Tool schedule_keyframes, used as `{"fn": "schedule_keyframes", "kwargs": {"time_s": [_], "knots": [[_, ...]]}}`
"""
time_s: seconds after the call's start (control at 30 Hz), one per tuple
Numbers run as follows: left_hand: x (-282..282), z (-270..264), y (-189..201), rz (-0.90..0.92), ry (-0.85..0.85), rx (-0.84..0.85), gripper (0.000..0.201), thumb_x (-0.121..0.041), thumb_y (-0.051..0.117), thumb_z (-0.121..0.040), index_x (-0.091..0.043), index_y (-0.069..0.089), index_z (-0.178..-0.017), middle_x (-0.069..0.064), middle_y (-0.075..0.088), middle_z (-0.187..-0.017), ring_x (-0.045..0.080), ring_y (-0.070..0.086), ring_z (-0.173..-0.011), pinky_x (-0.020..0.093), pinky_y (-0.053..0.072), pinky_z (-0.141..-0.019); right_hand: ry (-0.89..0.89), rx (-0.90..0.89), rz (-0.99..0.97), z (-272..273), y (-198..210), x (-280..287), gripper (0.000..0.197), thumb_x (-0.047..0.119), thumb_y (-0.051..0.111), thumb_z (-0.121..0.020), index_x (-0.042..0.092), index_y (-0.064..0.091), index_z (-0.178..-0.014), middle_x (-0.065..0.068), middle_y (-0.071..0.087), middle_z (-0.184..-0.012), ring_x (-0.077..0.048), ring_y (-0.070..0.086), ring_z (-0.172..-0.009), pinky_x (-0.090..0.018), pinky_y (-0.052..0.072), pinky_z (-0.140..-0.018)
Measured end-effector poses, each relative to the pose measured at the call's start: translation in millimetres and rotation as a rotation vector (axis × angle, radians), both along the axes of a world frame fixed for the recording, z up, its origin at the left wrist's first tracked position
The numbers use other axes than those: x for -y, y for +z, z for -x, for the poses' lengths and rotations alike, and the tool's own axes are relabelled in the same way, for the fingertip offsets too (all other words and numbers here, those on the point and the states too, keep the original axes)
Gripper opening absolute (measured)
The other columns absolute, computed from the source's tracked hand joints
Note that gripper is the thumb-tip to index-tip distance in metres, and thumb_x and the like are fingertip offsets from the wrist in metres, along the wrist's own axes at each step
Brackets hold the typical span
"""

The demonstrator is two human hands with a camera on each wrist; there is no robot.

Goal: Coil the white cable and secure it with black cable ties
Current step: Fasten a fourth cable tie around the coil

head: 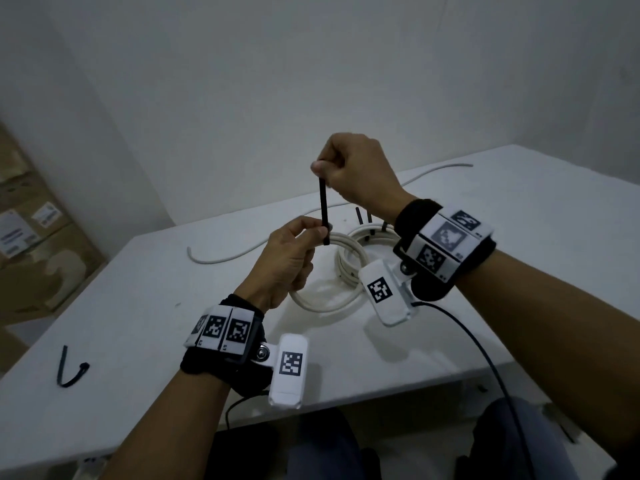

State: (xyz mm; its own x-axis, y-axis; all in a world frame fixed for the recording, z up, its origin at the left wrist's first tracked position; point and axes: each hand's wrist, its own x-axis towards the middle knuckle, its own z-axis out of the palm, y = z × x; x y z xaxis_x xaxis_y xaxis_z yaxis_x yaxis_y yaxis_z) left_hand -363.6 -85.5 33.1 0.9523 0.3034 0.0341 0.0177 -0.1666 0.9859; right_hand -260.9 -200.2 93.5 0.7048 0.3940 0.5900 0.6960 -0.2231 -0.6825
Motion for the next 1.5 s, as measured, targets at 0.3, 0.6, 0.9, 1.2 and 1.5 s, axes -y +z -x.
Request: {"fn": "schedule_keyframes", "kwargs": {"time_s": [0.3,0.6,0.9,1.2,1.5], "knots": [[4,0,-2,-0.087,0.031,0.095,0.022,-0.031,0.054,-0.096,-0.014,0.068,-0.094,-0.006,0.029,-0.048,0.011,0.018,-0.041,0.021,0.015,-0.041,0.358,-0.420,-0.152,3,4,5,0.016,0.013,0.049,-0.098,0.010,0.045,-0.083,-0.012,0.067,-0.066,-0.027,0.067,-0.052,-0.033,0.053,-0.053],[20,0,6,-0.063,-0.078,0.011,0.020,-0.029,0.052,-0.097,-0.016,0.060,-0.084,-0.005,0.025,-0.050,0.011,0.014,-0.041,0.020,0.012,-0.041,0.238,-0.446,-0.186,-10,-4,-5,0.022,0.006,0.050,-0.095,0.010,0.044,-0.073,-0.011,0.057,-0.056,-0.022,0.055,-0.037,-0.023,0.043,-0.040],[15,-7,16,0.070,-0.050,-0.077,0.018,-0.031,0.052,-0.096,-0.018,0.062,-0.090,-0.007,0.023,-0.050,0.008,0.014,-0.039,0.018,0.010,-0.041,0.287,-0.487,-0.212,-19,-1,9,0.018,0.016,0.052,-0.096,0.007,0.054,-0.081,-0.012,0.068,-0.073,-0.020,0.065,-0.052,-0.024,0.049,-0.051],[-1,-23,18,0.336,0.023,-0.061,0.018,-0.036,0.054,-0.095,-0.020,0.059,-0.088,-0.009,0.018,-0.045,0.005,0.014,-0.034,0.014,0.010,-0.036,0.278,-0.320,0.251,-5,-38,58,0.037,0.037,0.068,-0.084,0.016,0.060,-0.113,-0.007,0.070,-0.084,-0.017,0.064,-0.064,-0.026,0.052,-0.050],[10,-47,5,0.307,0.051,-0.027,0.015,0.007,0.053,-0.088,0.000,0.053,-0.102,0.010,0.053,-0.071,0.019,0.057,-0.063,0.032,0.059,-0.057,0.044,-0.321,0.138,-23,-62,77,0.013,0.008,0.064,-0.086,0.010,0.061,-0.099,-0.019,0.069,-0.078,-0.032,0.065,-0.051,-0.034,0.056,-0.043]]}}
